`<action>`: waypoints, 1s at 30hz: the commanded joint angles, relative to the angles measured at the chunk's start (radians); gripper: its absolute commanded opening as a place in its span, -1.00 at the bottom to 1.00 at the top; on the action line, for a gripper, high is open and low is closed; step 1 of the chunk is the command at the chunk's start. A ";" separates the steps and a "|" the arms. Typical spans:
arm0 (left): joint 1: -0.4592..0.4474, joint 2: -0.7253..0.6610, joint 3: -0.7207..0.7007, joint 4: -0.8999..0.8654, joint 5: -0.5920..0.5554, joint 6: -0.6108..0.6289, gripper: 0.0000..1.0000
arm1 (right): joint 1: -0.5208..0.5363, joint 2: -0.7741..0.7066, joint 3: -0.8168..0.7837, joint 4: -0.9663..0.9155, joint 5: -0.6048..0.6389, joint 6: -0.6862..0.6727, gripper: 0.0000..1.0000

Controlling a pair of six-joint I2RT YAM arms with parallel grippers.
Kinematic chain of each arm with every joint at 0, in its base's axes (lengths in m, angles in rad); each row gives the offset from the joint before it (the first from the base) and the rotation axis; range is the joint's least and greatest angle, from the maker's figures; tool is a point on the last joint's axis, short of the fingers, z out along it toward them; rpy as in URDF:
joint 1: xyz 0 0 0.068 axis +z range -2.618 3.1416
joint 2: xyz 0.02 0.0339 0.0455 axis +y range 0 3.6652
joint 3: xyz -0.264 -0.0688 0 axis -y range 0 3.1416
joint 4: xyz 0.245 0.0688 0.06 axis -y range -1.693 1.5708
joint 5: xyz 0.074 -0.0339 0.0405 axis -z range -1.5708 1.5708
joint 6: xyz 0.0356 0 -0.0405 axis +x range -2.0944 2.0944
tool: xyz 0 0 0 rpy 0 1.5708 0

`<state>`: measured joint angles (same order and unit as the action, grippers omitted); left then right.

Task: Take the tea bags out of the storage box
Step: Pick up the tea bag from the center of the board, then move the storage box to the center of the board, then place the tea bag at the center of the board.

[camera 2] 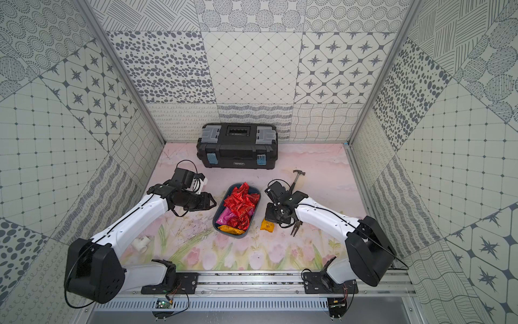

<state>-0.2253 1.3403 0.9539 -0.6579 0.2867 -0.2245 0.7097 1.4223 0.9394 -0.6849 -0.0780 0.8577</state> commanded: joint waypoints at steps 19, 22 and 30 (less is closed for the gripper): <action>-0.135 0.215 0.049 0.086 -0.173 0.164 -0.63 | -0.098 -0.082 0.002 0.007 0.006 -0.030 -1.00; -0.138 0.201 0.042 0.058 -0.212 0.161 -0.86 | -0.105 -0.078 0.016 0.007 0.009 -0.038 -1.00; -0.138 0.110 -0.011 0.009 -0.324 0.141 -1.00 | -0.106 0.078 0.169 0.007 -0.032 -0.129 -1.00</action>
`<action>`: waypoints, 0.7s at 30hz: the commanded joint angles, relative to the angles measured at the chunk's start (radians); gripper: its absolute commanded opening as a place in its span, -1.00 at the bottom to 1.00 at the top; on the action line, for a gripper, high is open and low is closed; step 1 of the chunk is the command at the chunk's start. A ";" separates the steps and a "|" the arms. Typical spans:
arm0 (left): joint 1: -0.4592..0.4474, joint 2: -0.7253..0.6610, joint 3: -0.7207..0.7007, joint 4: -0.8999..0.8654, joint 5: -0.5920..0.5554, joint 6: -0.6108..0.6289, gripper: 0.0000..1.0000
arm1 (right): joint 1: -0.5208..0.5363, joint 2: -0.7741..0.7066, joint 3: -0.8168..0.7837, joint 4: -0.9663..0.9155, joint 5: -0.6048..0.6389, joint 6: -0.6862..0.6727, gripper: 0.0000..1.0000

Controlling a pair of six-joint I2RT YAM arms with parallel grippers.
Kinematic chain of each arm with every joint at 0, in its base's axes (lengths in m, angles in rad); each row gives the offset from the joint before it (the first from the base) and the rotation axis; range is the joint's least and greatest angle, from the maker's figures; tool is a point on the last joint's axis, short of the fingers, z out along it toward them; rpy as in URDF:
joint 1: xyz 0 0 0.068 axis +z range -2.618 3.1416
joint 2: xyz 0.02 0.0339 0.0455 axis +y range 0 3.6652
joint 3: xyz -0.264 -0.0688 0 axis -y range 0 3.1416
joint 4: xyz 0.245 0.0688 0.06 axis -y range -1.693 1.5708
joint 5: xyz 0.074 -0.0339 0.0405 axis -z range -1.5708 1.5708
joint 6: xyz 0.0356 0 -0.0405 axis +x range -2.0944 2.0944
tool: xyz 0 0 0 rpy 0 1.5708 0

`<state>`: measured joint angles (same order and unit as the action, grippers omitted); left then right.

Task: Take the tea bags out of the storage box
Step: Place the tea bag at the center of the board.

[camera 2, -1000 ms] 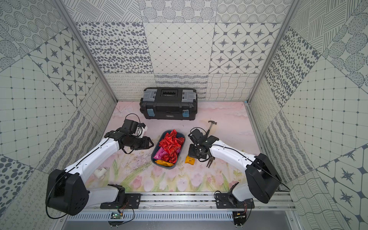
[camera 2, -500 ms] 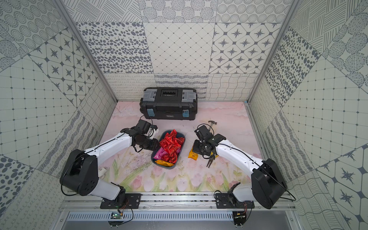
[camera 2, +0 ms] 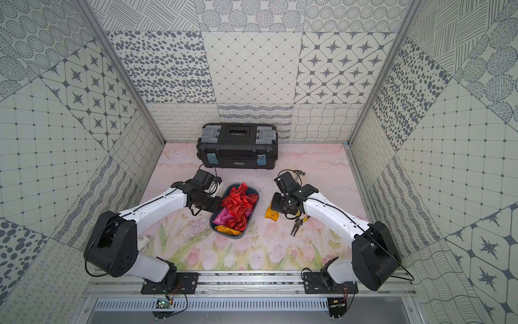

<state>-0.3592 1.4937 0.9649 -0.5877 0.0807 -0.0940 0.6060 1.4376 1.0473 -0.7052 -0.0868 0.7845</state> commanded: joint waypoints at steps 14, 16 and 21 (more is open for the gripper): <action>0.029 -0.135 -0.109 -0.148 -0.165 -0.343 -1.00 | -0.025 0.488 0.462 0.000 -0.108 -0.255 -1.00; 0.031 -0.158 -0.133 -0.146 -0.176 -0.366 -1.00 | -0.025 0.533 0.501 -0.012 -0.118 -0.268 -1.00; 0.032 -0.167 -0.156 -0.181 -0.227 -0.398 -1.00 | -0.023 0.616 0.570 -0.018 -0.151 -0.268 -1.00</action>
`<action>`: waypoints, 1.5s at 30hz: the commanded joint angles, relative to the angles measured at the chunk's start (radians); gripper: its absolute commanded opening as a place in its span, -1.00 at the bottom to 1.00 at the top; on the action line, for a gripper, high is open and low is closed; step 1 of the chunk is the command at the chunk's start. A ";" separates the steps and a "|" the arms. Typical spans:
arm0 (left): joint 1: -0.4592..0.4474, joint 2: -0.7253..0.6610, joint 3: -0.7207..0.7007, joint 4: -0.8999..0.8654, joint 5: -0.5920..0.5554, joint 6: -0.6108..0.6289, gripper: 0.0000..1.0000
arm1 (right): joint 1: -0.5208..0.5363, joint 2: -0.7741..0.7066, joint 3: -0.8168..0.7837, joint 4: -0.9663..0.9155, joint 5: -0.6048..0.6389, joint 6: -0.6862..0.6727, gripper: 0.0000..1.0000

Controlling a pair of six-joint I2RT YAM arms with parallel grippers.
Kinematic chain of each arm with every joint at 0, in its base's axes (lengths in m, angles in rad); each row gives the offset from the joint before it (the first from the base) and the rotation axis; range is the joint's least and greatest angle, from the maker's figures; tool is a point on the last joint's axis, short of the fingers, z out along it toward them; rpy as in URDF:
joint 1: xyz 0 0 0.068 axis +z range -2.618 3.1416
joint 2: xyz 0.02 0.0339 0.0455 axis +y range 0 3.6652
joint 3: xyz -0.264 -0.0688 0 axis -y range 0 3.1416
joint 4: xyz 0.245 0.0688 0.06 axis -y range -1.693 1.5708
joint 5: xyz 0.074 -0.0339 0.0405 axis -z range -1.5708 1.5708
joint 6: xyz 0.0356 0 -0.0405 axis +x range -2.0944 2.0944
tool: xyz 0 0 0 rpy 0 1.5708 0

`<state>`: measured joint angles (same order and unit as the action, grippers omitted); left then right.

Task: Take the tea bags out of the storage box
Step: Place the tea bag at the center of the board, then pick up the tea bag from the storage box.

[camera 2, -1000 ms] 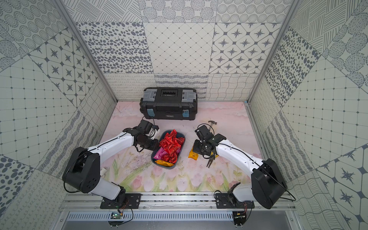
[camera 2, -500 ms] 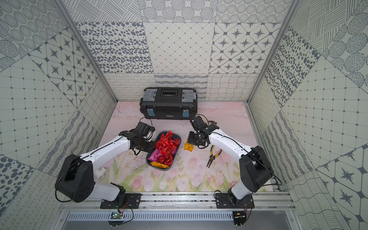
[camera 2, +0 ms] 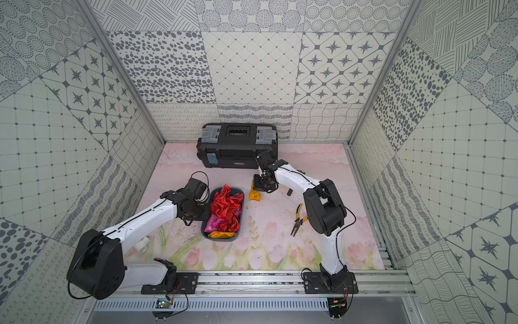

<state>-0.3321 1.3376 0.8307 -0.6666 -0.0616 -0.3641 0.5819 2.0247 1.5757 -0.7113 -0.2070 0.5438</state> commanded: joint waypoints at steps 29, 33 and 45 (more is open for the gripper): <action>-0.034 -0.004 -0.010 -0.084 -0.110 -0.348 -0.70 | 0.297 -0.076 0.159 -0.110 -0.055 0.373 0.04; -0.035 -0.021 -0.008 -0.085 -0.105 -0.356 -0.53 | 0.303 -0.011 0.209 -0.120 -0.055 0.404 0.03; -0.035 -0.145 -0.009 -0.139 -0.140 -0.439 -0.33 | 0.319 0.142 0.365 -0.230 -0.045 0.489 -0.26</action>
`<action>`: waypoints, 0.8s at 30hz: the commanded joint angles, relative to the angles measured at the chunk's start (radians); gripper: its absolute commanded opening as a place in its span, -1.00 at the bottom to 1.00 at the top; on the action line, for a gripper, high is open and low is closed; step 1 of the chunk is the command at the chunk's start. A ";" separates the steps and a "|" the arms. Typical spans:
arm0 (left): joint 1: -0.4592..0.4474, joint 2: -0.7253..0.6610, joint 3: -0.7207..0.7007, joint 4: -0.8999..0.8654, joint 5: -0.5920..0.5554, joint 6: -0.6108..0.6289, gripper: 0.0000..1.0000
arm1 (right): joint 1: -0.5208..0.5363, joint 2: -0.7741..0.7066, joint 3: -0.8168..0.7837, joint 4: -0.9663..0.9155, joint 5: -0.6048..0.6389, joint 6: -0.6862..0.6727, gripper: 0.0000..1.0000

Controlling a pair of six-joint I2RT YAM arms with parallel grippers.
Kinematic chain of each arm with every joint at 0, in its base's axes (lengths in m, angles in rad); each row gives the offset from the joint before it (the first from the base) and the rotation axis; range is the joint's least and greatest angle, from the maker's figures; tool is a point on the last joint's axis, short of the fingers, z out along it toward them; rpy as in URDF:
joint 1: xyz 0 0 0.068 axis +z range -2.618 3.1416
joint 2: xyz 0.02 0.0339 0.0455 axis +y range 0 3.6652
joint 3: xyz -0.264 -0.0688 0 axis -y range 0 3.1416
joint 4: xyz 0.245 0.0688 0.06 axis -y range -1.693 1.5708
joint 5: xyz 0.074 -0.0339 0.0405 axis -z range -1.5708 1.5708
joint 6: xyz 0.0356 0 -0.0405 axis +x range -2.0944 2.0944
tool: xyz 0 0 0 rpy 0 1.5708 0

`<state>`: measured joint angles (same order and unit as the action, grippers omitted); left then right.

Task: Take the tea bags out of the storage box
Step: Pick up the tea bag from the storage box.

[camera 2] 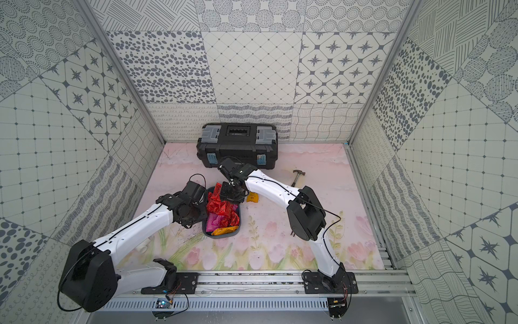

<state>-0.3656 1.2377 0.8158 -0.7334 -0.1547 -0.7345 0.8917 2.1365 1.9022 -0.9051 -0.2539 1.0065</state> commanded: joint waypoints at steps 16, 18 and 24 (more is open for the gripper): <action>-0.001 -0.156 0.055 -0.126 -0.166 -0.106 -0.32 | 0.015 -0.044 0.041 -0.044 -0.027 0.037 -1.00; -0.001 -0.155 0.067 -0.124 -0.167 -0.096 -0.32 | 0.015 -0.080 0.022 -0.052 -0.035 0.034 -1.00; 0.001 -0.166 0.111 -0.111 -0.159 -0.052 -0.29 | -0.020 -0.218 -0.081 -0.062 -0.084 0.018 -1.00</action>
<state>-0.3656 1.0859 0.8894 -0.8272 -0.2810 -0.8173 0.8871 2.0178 1.8580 -0.9623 -0.3023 1.0397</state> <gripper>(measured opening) 0.349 0.049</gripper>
